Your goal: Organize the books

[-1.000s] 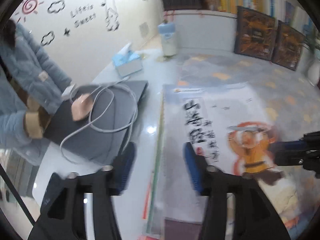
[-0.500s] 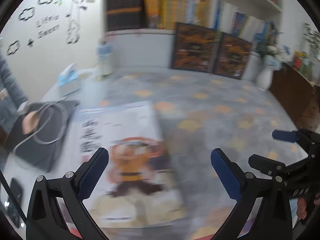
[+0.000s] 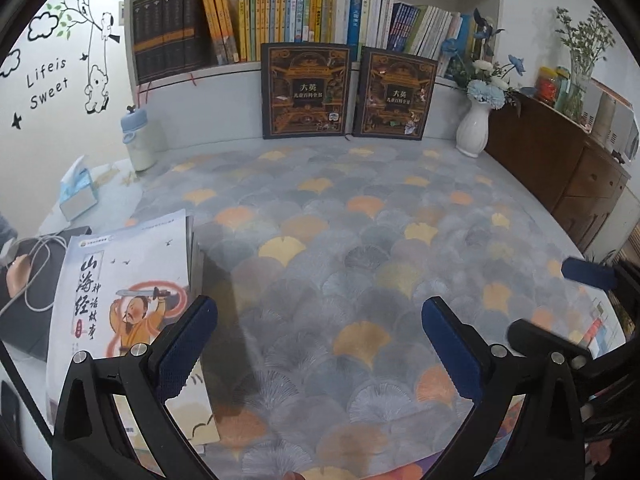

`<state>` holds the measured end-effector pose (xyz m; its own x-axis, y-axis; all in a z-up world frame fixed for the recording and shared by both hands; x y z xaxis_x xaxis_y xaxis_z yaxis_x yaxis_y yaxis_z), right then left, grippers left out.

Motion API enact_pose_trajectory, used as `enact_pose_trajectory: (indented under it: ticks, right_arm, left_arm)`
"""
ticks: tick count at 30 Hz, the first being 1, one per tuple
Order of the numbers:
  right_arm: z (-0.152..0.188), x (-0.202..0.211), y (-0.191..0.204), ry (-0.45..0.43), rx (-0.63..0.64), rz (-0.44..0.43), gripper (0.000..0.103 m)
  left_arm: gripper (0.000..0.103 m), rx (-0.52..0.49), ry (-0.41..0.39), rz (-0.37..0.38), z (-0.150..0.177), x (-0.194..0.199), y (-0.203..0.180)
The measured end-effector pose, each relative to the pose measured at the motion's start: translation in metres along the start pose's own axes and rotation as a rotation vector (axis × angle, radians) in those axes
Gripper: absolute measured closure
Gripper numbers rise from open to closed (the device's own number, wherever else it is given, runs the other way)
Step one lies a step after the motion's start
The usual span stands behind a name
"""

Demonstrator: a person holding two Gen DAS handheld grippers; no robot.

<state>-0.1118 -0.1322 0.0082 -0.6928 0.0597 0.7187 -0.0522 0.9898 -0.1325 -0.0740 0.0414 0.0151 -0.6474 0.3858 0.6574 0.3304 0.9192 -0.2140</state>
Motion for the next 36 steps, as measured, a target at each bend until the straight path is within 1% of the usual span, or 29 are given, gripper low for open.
enact_pose_trajectory:
  ticks: [3, 4, 6, 12, 19, 21, 26, 31, 34, 36]
  right_arm:
    - [0.004, -0.002, -0.01, 0.01, -0.09, -0.048, 0.001]
    - [0.005, -0.002, -0.014, 0.001, -0.121, -0.05, 0.001]
    - [0.007, -0.001, -0.016, -0.011, -0.145, -0.035, 0.001]
    - [0.011, -0.001, -0.006, -0.021, -0.11, -0.001, 0.001]
    - [0.018, -0.003, 0.003, -0.011, -0.1, -0.004, 0.001]
    - [0.018, -0.004, 0.003, -0.012, -0.108, -0.012, 0.001]
    - [0.019, -0.006, -0.005, -0.004, -0.173, -0.024, 0.001]
    - [0.019, -0.006, -0.014, 0.001, -0.222, -0.025, 0.001]
    - [0.02, -0.002, -0.015, 0.001, -0.239, -0.042, 0.001]
    - [0.021, 0.004, -0.011, -0.008, -0.224, -0.049, 0.001]
  left_arm:
    - [0.001, 0.011, 0.004, 0.003, 0.002, 0.0, 0.0]
    - [0.001, 0.011, 0.003, -0.001, 0.003, 0.001, 0.0]
    - [0.001, 0.007, 0.006, -0.005, 0.005, 0.001, -0.001]
    - [0.001, 0.013, 0.018, -0.001, 0.016, 0.001, -0.005]
    - [0.001, 0.032, 0.011, -0.022, 0.021, 0.005, 0.0]
    - [0.001, 0.044, 0.012, -0.031, 0.023, 0.007, 0.002]
    - [0.001, 0.054, 0.011, -0.039, 0.028, 0.006, 0.005]
    - [0.001, 0.072, 0.024, -0.022, 0.033, 0.004, 0.002]
    - [0.001, 0.061, 0.014, -0.023, 0.037, 0.013, -0.002]
    - [0.001, 0.053, 0.004, -0.033, 0.041, 0.022, -0.004]
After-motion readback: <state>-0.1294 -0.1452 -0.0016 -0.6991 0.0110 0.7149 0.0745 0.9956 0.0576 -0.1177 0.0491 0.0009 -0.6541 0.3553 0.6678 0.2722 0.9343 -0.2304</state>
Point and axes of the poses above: each gripper's, at about its wrist camera, not at the fingertips, and x roughly against the way its jaws point, y to its left, z to its underside, the point moved 5 cm from there along -x, roughly the way its jaws point, and after that the axes turned 14 degrees about z, right-handed, at the moved point
